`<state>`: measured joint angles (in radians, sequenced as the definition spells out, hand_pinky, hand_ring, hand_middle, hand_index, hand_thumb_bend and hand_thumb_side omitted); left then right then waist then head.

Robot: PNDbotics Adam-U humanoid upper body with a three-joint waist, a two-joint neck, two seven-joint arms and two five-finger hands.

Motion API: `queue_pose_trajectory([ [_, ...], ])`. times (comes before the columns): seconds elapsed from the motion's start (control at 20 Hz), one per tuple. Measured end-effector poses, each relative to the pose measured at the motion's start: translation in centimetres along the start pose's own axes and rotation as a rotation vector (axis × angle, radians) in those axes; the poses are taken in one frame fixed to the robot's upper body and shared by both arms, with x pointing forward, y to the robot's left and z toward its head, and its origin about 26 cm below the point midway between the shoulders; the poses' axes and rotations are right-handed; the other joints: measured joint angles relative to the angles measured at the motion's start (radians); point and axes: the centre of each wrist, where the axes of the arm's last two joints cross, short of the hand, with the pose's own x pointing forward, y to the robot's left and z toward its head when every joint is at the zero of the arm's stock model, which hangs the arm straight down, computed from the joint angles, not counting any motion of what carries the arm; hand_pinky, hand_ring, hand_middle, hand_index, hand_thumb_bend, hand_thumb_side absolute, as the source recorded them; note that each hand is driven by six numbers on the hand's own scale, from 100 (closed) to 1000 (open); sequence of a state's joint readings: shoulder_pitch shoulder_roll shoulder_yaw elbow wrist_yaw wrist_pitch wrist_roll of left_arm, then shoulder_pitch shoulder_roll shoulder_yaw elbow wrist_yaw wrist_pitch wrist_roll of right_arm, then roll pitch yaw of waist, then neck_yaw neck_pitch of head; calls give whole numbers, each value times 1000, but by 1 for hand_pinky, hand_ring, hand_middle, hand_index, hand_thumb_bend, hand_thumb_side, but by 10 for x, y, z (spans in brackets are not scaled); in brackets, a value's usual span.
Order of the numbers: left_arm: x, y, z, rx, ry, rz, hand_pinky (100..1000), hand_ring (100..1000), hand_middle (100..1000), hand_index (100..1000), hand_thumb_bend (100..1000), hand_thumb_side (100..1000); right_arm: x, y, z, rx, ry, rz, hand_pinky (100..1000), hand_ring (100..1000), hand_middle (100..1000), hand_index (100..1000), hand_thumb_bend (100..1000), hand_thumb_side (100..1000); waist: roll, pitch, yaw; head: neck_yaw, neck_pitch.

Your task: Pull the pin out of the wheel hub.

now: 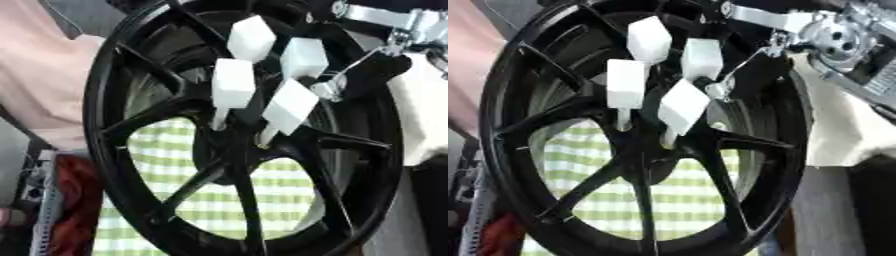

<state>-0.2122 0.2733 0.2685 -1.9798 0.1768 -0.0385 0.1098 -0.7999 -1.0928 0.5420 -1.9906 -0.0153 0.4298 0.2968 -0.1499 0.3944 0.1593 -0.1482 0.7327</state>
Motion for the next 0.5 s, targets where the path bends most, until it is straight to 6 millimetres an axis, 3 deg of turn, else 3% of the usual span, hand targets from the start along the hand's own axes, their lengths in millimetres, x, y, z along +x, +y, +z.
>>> queue_pose_trajectory([
  [0.2, 0, 0, 0, -2, 2, 0, 865, 710, 738, 860, 106, 909, 0, -2, 1, -16, -18, -10, 824, 682, 343, 501, 315, 100, 0, -2, 0, 0, 0],
  [0.25, 0, 0, 0, -2, 3, 0, 865, 710, 738, 860, 106, 909, -1, -3, 1, -24, -22, -13, 825, 679, 339, 497, 256, 100, 0, -3, 0, 0, 0],
  [0.3, 0, 0, 0, -3, 3, 1, 865, 710, 738, 860, 106, 909, -1, -3, 2, -32, -26, -16, 825, 678, 337, 496, 328, 100, 0, -5, -1, 0, 0],
  [0.5, 0, 0, 0, -2, 3, 3, 866, 711, 739, 860, 107, 909, -5, -9, 6, -76, -37, -35, 831, 676, 328, 490, 347, 100, -1, -7, -4, 1, 0],
])
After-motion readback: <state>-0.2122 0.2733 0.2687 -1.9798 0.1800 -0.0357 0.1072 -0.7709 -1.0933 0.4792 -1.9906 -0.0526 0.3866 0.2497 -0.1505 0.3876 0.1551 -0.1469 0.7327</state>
